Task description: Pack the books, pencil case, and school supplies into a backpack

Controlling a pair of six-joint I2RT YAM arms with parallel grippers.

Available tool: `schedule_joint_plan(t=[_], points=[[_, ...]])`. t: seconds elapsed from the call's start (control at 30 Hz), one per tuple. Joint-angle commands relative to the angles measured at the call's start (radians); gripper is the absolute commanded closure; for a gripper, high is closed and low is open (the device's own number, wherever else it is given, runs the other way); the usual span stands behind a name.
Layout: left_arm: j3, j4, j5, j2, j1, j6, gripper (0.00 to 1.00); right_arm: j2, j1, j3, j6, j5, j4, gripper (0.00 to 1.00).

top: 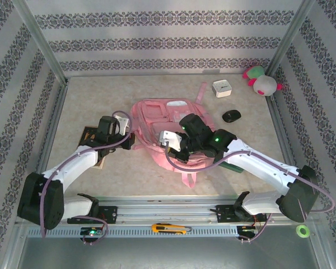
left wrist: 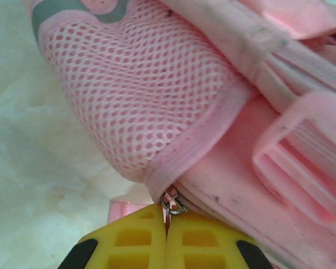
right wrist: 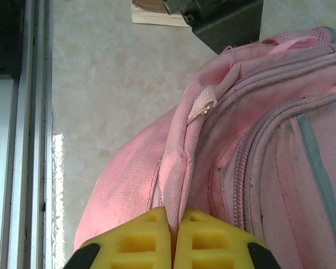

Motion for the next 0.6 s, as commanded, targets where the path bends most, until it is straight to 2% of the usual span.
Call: schedule_joint_plan(t=[0.0,0.1,0.17,0.37,0.47,0.57], points=[[0.056,0.088,-0.123,0.034,0.054,0.022,0.92,-0.052,-0.001,-0.012,0.003,-0.104,0.003,1.0],[0.078,0.057,-0.106,0.004,0.054,0.017,0.64,-0.029,-0.005,-0.021,0.057,-0.04,0.107,1.0],[0.077,0.03,-0.121,-0.051,0.055,0.017,0.52,0.017,-0.004,-0.004,0.062,-0.047,0.164,1.0],[0.104,-0.108,-0.258,-0.214,0.063,0.061,0.34,0.242,-0.003,0.138,0.024,-0.126,0.246,1.0],[0.131,-0.18,-0.287,-0.253,0.07,0.099,0.31,0.352,-0.001,0.221,-0.016,-0.178,0.25,1.0],[0.14,-0.214,-0.289,-0.273,0.077,0.137,0.3,0.429,-0.002,0.291,-0.031,-0.209,0.232,0.95]])
